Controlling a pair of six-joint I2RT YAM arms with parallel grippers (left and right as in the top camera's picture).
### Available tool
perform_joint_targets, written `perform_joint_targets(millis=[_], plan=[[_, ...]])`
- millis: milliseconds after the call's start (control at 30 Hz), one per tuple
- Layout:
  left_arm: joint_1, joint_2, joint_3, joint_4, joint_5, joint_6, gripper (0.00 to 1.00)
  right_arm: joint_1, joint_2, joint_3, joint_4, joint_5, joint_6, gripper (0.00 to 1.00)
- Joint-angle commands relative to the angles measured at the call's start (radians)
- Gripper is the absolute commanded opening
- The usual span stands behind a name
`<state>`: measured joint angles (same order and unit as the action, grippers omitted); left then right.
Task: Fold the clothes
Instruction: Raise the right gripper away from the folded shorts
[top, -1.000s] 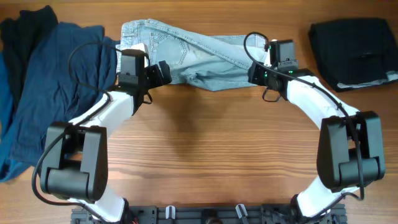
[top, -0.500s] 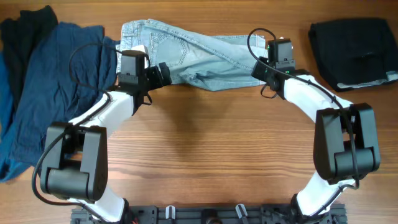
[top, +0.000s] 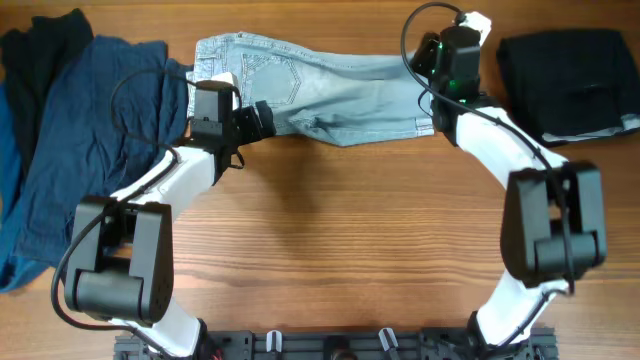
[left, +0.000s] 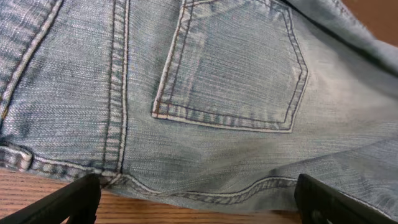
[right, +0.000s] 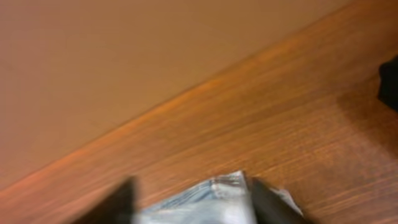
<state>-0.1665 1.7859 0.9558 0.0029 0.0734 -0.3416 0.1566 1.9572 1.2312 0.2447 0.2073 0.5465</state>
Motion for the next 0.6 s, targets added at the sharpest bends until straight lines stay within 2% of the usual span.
perform_joint_targets(millis=[0, 100, 267, 333, 400, 500, 567], plan=[[-0.002, 0.002, 0.01, 0.003, 0.004, 0.021, 1.0, -0.001, 0.077, 0.009, -0.014, 0.045, 0.014, 0.99], [-0.002, 0.002, 0.01, -0.005, 0.005, 0.02, 0.99, -0.017, 0.011, 0.009, -0.116, -0.013, 0.002, 1.0], [-0.002, 0.002, 0.01, -0.026, 0.005, 0.02, 1.0, -0.075, -0.154, 0.009, -0.441, -0.226, -0.038, 1.0], [-0.002, 0.002, 0.01, -0.027, 0.005, 0.021, 1.0, -0.076, -0.155, 0.008, -0.478, -0.291, -0.081, 1.0], [-0.002, 0.002, 0.01, -0.027, 0.005, 0.021, 1.0, -0.076, -0.153, 0.006, -0.439, -0.37, -0.072, 0.99], [-0.002, 0.002, 0.01, -0.027, 0.005, 0.02, 1.0, -0.076, -0.13, 0.006, -0.371, -0.339, 0.005, 0.8], [-0.002, 0.002, 0.01, -0.027, 0.005, 0.02, 1.0, -0.076, -0.088, 0.007, -0.364, -0.314, 0.1, 0.77]])
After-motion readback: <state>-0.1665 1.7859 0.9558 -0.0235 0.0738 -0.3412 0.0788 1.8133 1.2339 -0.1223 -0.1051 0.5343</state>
